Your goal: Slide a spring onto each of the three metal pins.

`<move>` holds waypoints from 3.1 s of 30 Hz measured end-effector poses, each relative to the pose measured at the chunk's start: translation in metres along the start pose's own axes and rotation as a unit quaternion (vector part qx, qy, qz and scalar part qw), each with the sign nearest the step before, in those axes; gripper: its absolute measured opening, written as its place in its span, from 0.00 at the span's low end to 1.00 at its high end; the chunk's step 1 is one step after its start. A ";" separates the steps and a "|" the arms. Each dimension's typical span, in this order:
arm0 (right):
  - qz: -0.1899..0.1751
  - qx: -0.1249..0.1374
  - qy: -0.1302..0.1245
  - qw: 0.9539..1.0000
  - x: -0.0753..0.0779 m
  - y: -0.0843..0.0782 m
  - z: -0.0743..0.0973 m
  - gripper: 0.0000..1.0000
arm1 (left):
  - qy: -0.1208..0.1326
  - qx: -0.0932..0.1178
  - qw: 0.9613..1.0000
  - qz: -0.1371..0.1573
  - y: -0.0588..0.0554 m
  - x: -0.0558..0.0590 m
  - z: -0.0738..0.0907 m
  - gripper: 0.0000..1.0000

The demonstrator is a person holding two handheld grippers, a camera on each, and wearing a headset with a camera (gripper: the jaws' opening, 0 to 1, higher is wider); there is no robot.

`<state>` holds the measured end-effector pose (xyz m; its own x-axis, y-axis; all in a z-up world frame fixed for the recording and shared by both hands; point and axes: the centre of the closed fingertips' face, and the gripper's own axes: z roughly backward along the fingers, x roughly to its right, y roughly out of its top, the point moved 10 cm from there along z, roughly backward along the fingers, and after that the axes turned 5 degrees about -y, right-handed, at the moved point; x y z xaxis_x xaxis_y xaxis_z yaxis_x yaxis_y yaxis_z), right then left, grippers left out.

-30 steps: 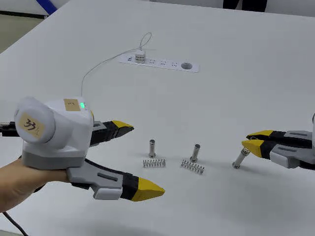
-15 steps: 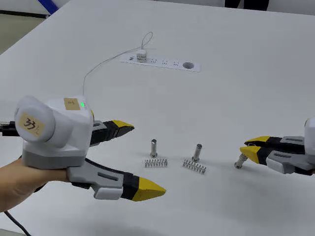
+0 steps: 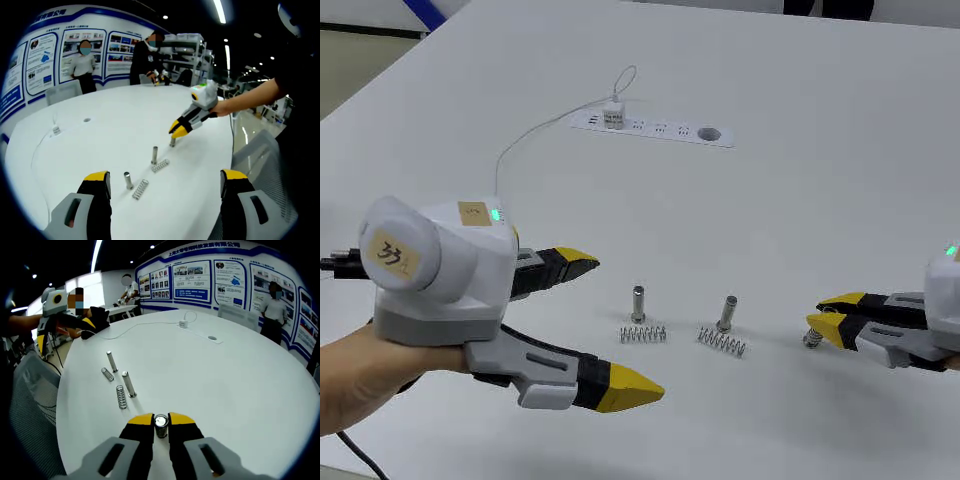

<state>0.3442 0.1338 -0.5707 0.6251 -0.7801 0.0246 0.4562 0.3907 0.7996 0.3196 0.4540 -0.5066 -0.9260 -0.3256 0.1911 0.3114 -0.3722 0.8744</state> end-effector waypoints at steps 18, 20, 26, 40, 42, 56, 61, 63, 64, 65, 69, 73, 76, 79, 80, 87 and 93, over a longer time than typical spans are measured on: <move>0.001 -0.015 0.004 1.000 -0.003 -0.006 -0.003 0.11 | 0.004 0.006 1.000 0.002 0.003 0.000 0.003 0.92; 0.000 -0.015 0.005 1.000 -0.003 -0.006 -0.004 0.11 | 0.003 0.005 1.000 0.001 0.003 0.001 0.004 0.92; -0.001 -0.023 0.001 1.000 -0.003 -0.006 -0.003 0.12 | 0.005 0.010 1.000 0.003 0.004 0.002 0.006 0.92; 0.008 -0.020 -0.008 1.000 -0.004 0.001 0.008 0.19 | 0.009 0.014 1.000 -0.008 0.009 0.004 0.010 0.92; 0.016 -0.013 -0.012 1.000 -0.005 0.007 0.011 0.19 | 0.011 0.016 1.000 -0.008 0.009 0.004 0.011 0.92; 0.059 0.018 0.002 0.998 -0.026 0.044 0.009 0.21 | 0.011 0.020 1.000 -0.008 0.006 0.003 0.013 0.92; 0.070 0.013 0.020 0.997 -0.038 0.043 0.001 0.22 | 0.013 0.014 1.000 -0.008 0.001 0.002 0.013 0.91; 0.074 0.008 0.026 0.997 -0.044 0.042 -0.003 0.22 | 0.012 0.011 1.000 -0.007 -0.001 0.002 0.014 0.91; 0.077 0.005 0.032 0.997 -0.046 0.040 -0.005 0.22 | 0.013 0.011 1.000 -0.006 -0.001 0.002 0.014 0.91; 0.076 0.003 0.035 0.996 -0.048 0.039 -0.006 0.22 | 0.012 0.012 1.000 -0.005 -0.001 0.002 0.014 0.91; 0.082 -0.011 0.044 0.996 -0.052 0.034 -0.014 0.21 | 0.013 0.013 1.000 -0.006 -0.001 0.000 0.014 0.91; 0.078 -0.019 0.052 0.995 -0.056 0.030 -0.020 0.21 | 0.012 0.015 1.000 -0.004 -0.001 -0.001 0.014 0.91; 0.070 -0.031 0.055 0.996 -0.059 0.025 -0.025 0.22 | 0.012 0.013 1.000 -0.002 -0.003 -0.002 0.013 0.91; 0.062 -0.037 0.063 0.995 -0.062 0.020 -0.030 0.23 | 0.010 0.011 1.000 -0.001 -0.004 -0.002 0.012 0.91; 0.062 -0.039 0.066 0.995 -0.063 0.019 -0.031 0.23 | 0.010 0.010 1.000 -0.001 -0.005 -0.003 0.012 0.91; 0.058 -0.053 0.073 0.994 -0.064 0.013 -0.041 0.28 | 0.009 0.002 1.000 0.006 -0.011 -0.004 0.010 0.90; 0.056 -0.056 0.072 0.994 -0.063 0.010 -0.047 0.28 | 0.009 0.000 1.000 0.009 -0.012 -0.005 0.010 0.90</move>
<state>0.3387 0.2100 -0.5929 0.7564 -0.6539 0.0176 0.4415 0.5301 0.7239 0.3182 0.4687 -0.5140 -0.9167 -0.3470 0.1983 0.3269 -0.3656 0.8715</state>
